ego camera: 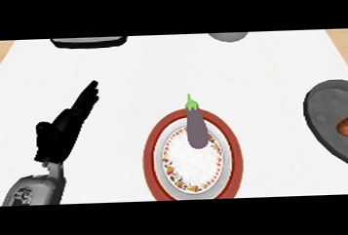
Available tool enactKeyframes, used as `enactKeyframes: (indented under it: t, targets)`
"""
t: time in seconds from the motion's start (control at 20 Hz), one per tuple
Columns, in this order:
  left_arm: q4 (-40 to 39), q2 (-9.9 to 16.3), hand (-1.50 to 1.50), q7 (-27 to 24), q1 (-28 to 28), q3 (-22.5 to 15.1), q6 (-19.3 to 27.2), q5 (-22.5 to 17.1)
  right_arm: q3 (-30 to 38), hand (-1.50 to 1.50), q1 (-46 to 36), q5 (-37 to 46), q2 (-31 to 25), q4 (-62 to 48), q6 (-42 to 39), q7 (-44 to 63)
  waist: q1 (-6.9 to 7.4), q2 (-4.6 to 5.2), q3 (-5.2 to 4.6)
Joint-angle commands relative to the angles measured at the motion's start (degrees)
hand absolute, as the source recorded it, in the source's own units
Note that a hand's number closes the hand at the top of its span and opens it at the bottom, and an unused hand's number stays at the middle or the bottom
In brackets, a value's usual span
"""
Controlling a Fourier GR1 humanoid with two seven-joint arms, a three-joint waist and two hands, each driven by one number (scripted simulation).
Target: Pick the sweet potato from the plate and place it in the pan
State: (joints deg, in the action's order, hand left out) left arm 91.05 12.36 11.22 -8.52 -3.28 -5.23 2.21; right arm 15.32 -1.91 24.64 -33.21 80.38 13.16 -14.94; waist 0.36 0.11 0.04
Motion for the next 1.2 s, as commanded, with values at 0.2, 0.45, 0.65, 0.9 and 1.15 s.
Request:
enactKeyframes:
  t: [0.2, 0.45, 0.65, 0.9, 1.15]
  targets:
    - [-1.08, -2.33, 0.0, -1.15, 0.15, -0.85, 0.86, 3.29, 2.53, 1.5, -16.58, 2.11, -1.07, -25.77, 2.08, -9.14, 0.4, 0.08, 0.01]
    - [-0.54, -1.12, 0.0, 0.13, -0.92, 1.79, -1.06, 2.42, 3.27, 1.5, -21.73, 2.88, -0.68, -37.61, 4.63, -17.64, 0.21, 0.03, 0.0]
    - [-1.5, -2.63, 0.0, 0.33, -2.32, -0.14, -0.54, 2.38, -0.61, -1.5, -23.49, 8.52, -3.31, -47.01, -1.6, -4.72, 1.71, 0.67, 0.1]
    - [-0.4, -2.35, 0.0, -0.31, -0.75, 0.26, -1.96, 1.26, 4.24, -1.5, -30.44, 4.07, -4.68, -59.34, -5.57, -14.46, 2.2, 0.89, 0.25]
    - [-0.87, -1.27, 0.0, -1.17, -0.83, 1.31, -3.01, 0.71, 10.93, -1.5, -32.85, -3.2, -2.94, -61.78, -8.09, -20.22, 2.2, 1.03, 0.36]
